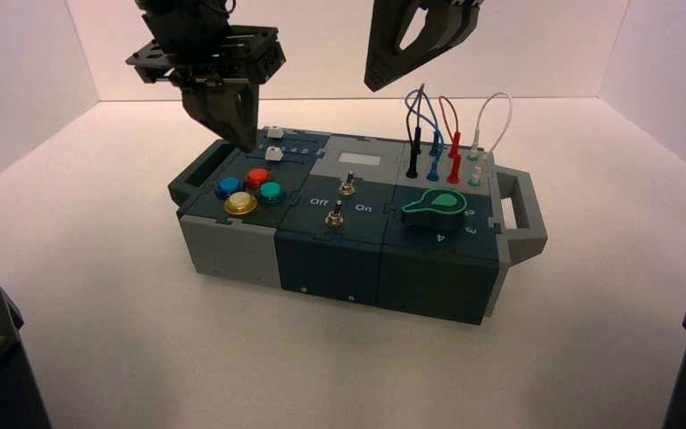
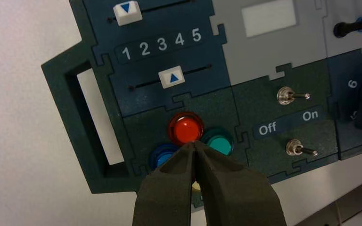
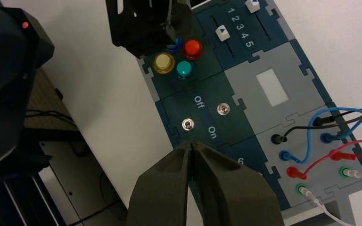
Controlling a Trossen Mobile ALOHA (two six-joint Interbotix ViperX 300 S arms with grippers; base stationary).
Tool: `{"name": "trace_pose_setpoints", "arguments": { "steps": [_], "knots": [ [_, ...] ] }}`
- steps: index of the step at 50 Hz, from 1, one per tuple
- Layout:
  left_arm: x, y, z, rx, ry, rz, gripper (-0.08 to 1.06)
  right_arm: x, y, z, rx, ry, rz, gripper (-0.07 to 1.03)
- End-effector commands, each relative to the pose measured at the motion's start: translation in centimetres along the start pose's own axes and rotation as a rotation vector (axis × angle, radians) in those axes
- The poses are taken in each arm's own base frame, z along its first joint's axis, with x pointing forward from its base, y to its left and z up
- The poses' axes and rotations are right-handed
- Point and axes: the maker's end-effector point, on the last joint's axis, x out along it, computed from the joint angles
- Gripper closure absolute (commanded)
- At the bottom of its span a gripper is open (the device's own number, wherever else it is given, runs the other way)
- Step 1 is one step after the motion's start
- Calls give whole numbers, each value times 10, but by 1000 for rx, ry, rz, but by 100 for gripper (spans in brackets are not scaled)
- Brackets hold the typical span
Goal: Push the red button with the left gripper.
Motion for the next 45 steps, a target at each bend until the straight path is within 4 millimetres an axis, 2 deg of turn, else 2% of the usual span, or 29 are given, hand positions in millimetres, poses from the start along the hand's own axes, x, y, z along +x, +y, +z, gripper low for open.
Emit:
{"name": "trace_pose_setpoints", "arguments": {
  "steps": [1, 16, 29, 37, 45],
  "knots": [
    [-4, -3, 11, 7, -28, -4, 101, -10, 4, 16, -11, -49, 8, 98],
    [5, -1, 12, 2, -20, 1, 101, -13, 5, 16, -10, -60, 9, 98],
    [21, 2, 13, -8, -19, 9, 101, -14, 5, 15, -9, -60, 9, 98],
    [35, 3, 7, -8, 21, 13, 101, -14, 5, 14, -6, -57, 9, 98],
    [38, 0, 4, 1, 35, 12, 101, -14, 5, 13, -6, -54, 10, 98]
  ]
}}
